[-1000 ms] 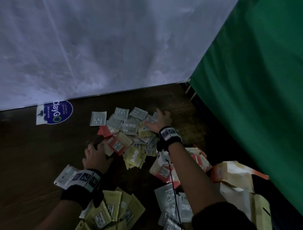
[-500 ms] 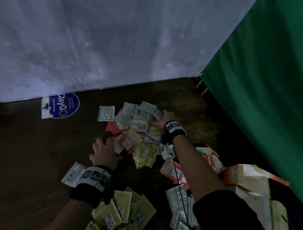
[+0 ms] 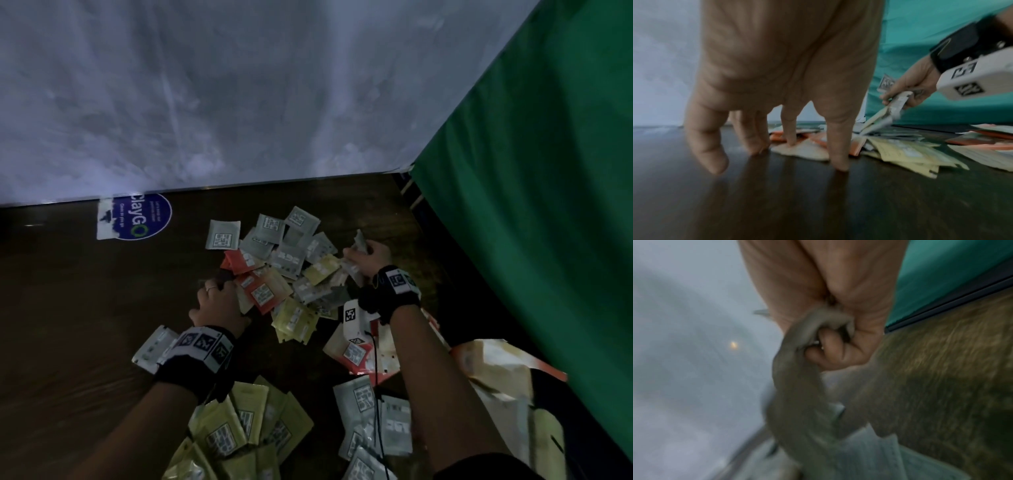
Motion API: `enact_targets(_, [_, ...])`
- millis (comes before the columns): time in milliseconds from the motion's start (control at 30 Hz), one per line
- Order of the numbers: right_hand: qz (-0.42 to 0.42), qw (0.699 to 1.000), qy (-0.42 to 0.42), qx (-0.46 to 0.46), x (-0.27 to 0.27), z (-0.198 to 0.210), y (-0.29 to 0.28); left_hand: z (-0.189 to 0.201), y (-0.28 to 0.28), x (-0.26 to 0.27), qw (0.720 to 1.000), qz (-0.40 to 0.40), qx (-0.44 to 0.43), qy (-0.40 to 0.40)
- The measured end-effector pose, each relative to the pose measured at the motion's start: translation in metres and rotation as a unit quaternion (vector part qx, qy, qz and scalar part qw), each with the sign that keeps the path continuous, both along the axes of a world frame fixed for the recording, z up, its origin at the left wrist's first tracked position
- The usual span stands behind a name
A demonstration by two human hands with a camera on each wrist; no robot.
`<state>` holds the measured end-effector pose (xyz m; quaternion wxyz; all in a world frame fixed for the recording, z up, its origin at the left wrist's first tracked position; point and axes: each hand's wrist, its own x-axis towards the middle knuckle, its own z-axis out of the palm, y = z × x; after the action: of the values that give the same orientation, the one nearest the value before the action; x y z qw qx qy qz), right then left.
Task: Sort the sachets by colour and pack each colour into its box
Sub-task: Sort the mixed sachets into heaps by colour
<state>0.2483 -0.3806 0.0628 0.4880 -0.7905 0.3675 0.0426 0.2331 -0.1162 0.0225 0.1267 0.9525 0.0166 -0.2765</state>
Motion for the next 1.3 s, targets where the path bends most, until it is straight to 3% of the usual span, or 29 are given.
enact_targets(67, [-0.046, 0.997, -0.003, 0.056, -0.009, 0.005, 0.001, 0.008, -0.005, -0.002, 1.0, 0.004, -0.023, -0.012])
enact_targets(133, [-0.07, 0.989, -0.02, 0.127, -0.019, 0.012, 0.009, 0.017, -0.015, -0.003, 0.988, 0.016, -0.138, -0.071])
enact_targets(233, [-0.056, 0.979, -0.035, 0.194, -0.032, 0.014, 0.029, 0.045, -0.041, -0.01, 0.931, 0.032, -0.351, -0.094])
enact_targets(300, [0.035, 0.99, -0.021, 0.133, -0.039, 0.016, 0.049, 0.067, -0.057, -0.017, 0.898, 0.064, -0.435, -0.011])
enact_targets(367, [0.185, 0.983, -0.002, -0.02, -0.043, 0.015, 0.067, 0.077, -0.065, -0.017, 0.87, 0.126, -0.47, 0.079])
enact_targets(433, [0.282, 0.955, -0.015, -0.088, -0.046, 0.012, 0.082, 0.071, -0.058, -0.012, 0.871, 0.15, -0.453, 0.113])
enact_targets(500, [0.333, 0.942, -0.014, -0.037, -0.048, 0.008, 0.085, 0.057, -0.046, -0.006, 0.887, 0.144, -0.422, 0.117])
enact_targets(567, [0.355, 0.934, 0.004, 0.036, -0.048, 0.008, 0.07, 0.047, -0.034, -0.005, 0.886, 0.149, -0.42, 0.128])
enact_targets(633, [0.322, 0.944, 0.024, 0.074, -0.044, 0.006, 0.045, 0.042, -0.028, -0.007, 0.885, 0.146, -0.425, 0.126])
enact_targets(700, [0.225, 0.973, 0.028, 0.038, -0.036, -0.002, 0.025, 0.042, -0.024, -0.009, 0.894, 0.145, -0.415, 0.092])
enact_targets(767, [0.123, 0.986, 0.113, -0.011, -0.028, -0.015, 0.023, 0.04, -0.024, -0.008, 0.902, 0.158, -0.4, 0.036])
enact_targets(867, [0.154, 0.948, 0.262, -0.099, -0.022, -0.029, 0.045, 0.04, -0.027, -0.006, 0.898, 0.186, -0.398, 0.0])
enact_targets(1000, [0.116, 0.956, 0.221, -0.156, -0.018, -0.038, 0.059, 0.04, -0.029, -0.007, 0.899, 0.186, -0.397, 0.001])
enact_targets(1300, [0.121, 0.983, 0.136, -0.035, -0.015, -0.023, 0.012, 0.028, -0.017, -0.012, 0.901, 0.186, -0.392, 0.021])
